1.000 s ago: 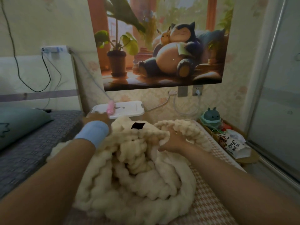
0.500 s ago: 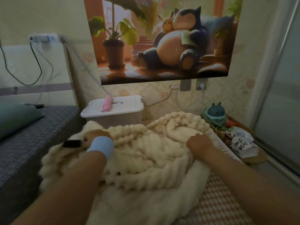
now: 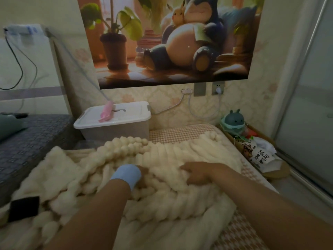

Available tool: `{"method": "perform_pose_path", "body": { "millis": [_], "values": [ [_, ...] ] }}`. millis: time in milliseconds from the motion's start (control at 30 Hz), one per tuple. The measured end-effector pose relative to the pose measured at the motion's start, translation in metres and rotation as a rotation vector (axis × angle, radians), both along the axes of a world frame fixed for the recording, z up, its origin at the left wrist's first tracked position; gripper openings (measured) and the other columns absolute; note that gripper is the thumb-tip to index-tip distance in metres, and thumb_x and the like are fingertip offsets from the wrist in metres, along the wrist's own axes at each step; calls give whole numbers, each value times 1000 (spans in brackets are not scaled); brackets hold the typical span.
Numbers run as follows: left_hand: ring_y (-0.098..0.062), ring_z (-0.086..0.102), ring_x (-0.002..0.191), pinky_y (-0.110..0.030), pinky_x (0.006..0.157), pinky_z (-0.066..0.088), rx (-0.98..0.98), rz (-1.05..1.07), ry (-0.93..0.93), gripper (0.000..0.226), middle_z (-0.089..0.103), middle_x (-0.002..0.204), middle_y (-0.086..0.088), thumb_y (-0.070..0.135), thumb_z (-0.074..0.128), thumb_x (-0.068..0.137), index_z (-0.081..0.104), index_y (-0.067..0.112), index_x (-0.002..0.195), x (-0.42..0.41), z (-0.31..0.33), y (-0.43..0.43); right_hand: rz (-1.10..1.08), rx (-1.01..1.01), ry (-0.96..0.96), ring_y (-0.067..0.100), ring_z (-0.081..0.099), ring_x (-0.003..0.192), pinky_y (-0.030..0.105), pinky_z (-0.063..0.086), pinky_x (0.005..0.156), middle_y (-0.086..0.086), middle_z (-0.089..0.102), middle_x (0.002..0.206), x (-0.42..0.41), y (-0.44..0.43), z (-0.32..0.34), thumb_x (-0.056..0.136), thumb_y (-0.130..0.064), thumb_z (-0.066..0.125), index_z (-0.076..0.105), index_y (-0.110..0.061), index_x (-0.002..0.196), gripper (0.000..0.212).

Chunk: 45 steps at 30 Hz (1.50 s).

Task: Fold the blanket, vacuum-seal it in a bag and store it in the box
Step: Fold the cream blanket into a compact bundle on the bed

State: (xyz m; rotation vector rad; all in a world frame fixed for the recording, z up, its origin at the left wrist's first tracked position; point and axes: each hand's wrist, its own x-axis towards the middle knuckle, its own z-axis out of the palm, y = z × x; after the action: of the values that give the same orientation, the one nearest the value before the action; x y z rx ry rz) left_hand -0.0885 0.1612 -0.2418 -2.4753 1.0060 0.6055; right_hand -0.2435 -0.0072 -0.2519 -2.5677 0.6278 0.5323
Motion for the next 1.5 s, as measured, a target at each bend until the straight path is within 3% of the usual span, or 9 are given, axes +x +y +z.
{"method": "perform_pose_path", "body": {
  "millis": [200,367,500,700,900,1133,1300,1400,1500],
  "values": [
    [-25,39,136,-36,112,32,-116,8,-181,56,36,151,-8,35,52,93,38,19,145,7,-11,-4,-434,-116,-817,22,42,137,33,35,109,-1,49,145,-43,-32,-15,90,-23,62,58,-35,126,39],
    [-21,50,120,-35,102,42,-521,-110,325,69,48,133,4,66,66,73,50,31,130,-99,4,-46,-748,179,-322,38,23,146,46,31,116,15,15,162,-78,-39,-32,75,-48,73,-8,-20,158,119],
    [-27,48,122,-39,102,43,-324,-268,17,80,42,135,-1,57,72,71,38,30,138,-139,-31,-43,-700,257,-530,30,46,133,37,44,106,13,44,149,-92,-36,-28,74,-29,84,32,-8,151,95],
    [-34,51,122,-32,99,38,-1018,4,-50,39,55,133,-16,18,53,92,51,14,131,-105,38,-46,-813,612,-1266,22,55,117,39,52,95,4,50,144,-95,-45,47,77,-9,82,42,-26,147,82],
    [-30,52,113,-25,91,32,-1403,106,9,32,57,124,-15,9,41,97,53,11,127,-87,110,-29,-713,818,-898,33,42,134,57,44,100,-2,36,152,-89,-37,61,57,-42,88,4,-44,154,128],
    [-34,27,141,-48,114,26,-581,340,-457,56,25,156,-12,37,40,97,28,19,149,-41,74,-1,-353,548,-716,16,29,143,36,40,109,-14,28,150,-72,4,-3,75,-22,82,10,-28,156,108],
    [-27,39,134,-40,111,33,-713,-291,-236,61,37,149,-5,37,57,86,36,32,143,-110,69,-52,-138,432,-616,22,52,127,42,46,106,2,56,138,-51,10,-12,80,-22,69,50,-20,142,64],
    [-30,29,140,-44,113,27,-468,-212,-169,80,20,157,-4,58,57,80,18,42,148,-97,46,-65,-276,402,-759,21,61,116,42,51,101,2,68,119,-50,-11,-17,81,-6,64,68,-15,121,41],
    [-27,39,135,-38,112,31,-459,-119,-225,55,36,151,-6,35,50,92,34,37,145,-57,32,-51,-508,291,-797,21,60,116,37,51,100,0,65,116,-56,-43,-31,86,-10,65,67,-18,117,32]
  ]
}}
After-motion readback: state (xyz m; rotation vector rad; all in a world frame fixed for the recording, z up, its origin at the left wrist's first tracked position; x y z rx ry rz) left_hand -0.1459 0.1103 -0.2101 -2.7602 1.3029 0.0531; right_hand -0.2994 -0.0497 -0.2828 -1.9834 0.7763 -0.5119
